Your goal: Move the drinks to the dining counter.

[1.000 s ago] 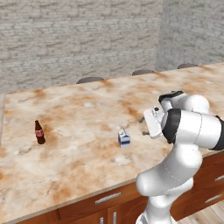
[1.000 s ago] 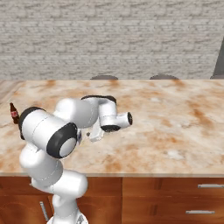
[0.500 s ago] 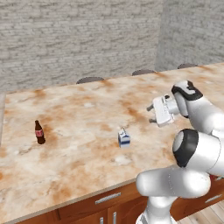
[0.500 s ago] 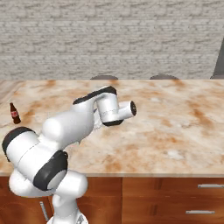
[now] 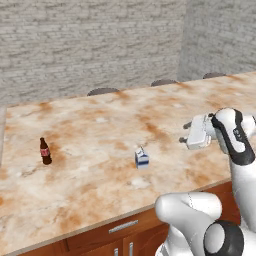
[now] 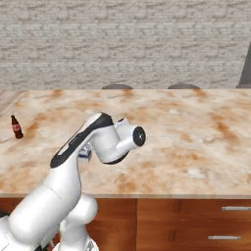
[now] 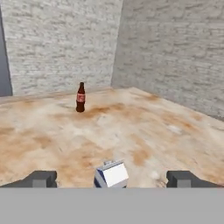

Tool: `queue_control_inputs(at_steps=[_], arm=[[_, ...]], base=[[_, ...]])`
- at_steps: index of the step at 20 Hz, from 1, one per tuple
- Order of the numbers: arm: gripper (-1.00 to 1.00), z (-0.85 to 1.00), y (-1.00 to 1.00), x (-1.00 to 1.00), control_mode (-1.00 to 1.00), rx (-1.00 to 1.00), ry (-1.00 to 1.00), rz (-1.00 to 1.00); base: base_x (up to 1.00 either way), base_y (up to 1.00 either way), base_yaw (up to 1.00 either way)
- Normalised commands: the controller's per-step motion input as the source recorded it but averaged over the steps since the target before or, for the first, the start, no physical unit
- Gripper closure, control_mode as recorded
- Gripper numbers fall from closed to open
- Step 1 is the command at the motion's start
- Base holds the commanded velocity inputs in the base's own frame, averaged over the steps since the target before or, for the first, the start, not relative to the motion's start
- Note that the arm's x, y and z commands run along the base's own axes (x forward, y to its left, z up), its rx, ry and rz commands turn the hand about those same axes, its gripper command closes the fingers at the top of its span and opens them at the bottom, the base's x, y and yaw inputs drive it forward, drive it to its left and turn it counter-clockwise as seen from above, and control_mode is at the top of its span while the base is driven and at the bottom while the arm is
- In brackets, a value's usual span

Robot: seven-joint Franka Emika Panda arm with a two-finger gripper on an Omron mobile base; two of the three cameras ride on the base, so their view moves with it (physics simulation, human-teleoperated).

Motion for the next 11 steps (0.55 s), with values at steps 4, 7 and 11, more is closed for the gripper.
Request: queue_control_inputs(at_steps=[4, 7, 11], arm=[[-1.0, 0.49, 0.01, -0.56, -1.0, 0.0, -0.02, -0.34], [-1.0, 0.46, 0.12, -0.65, -1.0, 0.04, 0.02, -0.31], [-1.0, 0.5, 0.09, -0.89, -1.0, 0.05, 0.03, -0.3]], base=[[0.0, 0.0, 0.0], [0.0, 0.0, 0.0], [0.0, 0.0, 0.0]])
